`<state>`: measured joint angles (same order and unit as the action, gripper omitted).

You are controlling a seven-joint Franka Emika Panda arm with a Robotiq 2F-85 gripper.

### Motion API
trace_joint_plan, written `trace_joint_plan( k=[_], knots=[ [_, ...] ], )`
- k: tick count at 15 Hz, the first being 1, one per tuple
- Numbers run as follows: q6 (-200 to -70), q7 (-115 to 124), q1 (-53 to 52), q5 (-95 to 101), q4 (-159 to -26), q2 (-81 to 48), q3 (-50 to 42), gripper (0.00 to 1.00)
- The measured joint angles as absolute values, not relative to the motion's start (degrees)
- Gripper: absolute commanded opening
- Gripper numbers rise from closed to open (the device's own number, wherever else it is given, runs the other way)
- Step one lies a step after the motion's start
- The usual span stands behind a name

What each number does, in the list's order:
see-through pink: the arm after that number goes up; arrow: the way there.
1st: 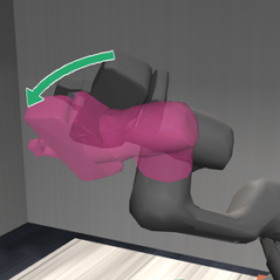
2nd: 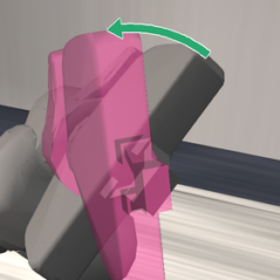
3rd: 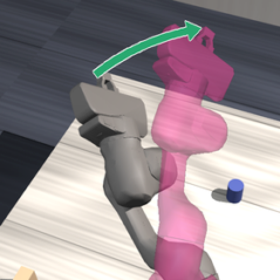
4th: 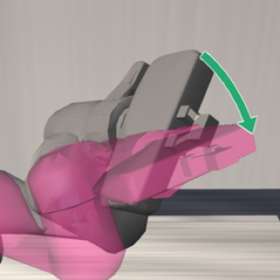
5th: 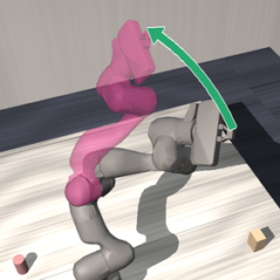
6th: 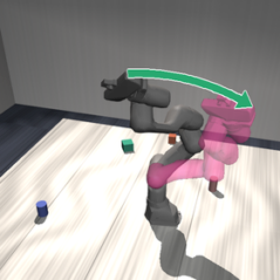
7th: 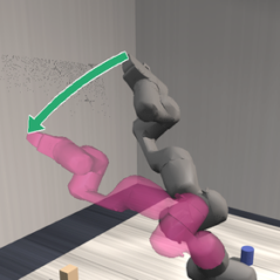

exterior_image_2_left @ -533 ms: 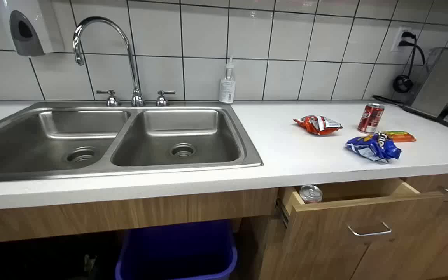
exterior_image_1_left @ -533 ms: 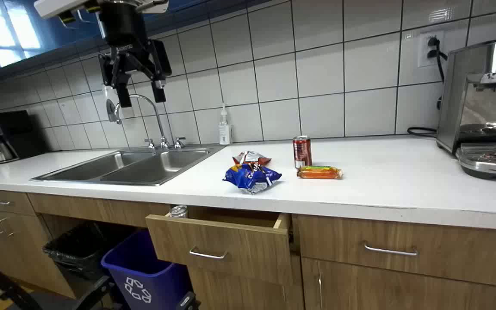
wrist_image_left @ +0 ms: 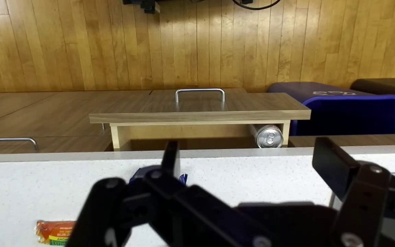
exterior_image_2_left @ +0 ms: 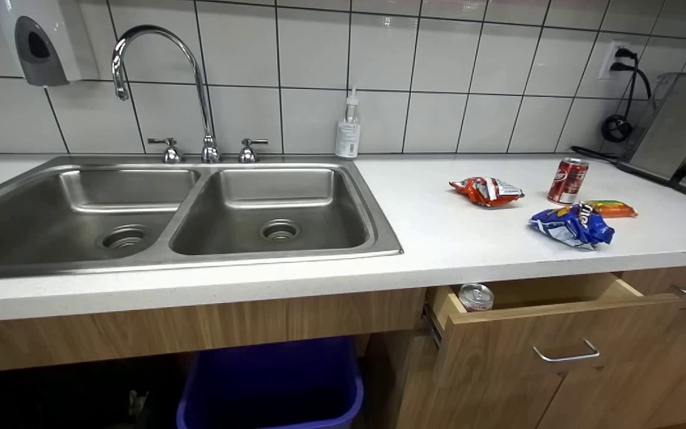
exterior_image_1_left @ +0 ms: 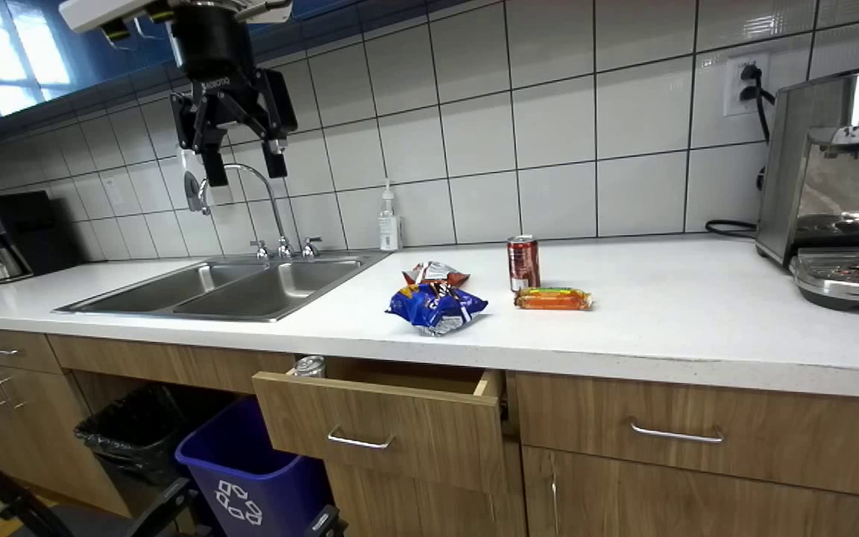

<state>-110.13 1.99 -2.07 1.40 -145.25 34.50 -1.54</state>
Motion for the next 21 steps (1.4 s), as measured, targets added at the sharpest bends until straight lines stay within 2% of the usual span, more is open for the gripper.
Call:
trace_joint_plan(
  k=[11,21],
  knots=[
    [-110.6,2.0,-2.1,1.6,-145.5,34.5,-1.5,1.00],
    [-118.2,1.3,-2.1,2.3,-148.8,34.1,-1.3,1.00]
  ],
)
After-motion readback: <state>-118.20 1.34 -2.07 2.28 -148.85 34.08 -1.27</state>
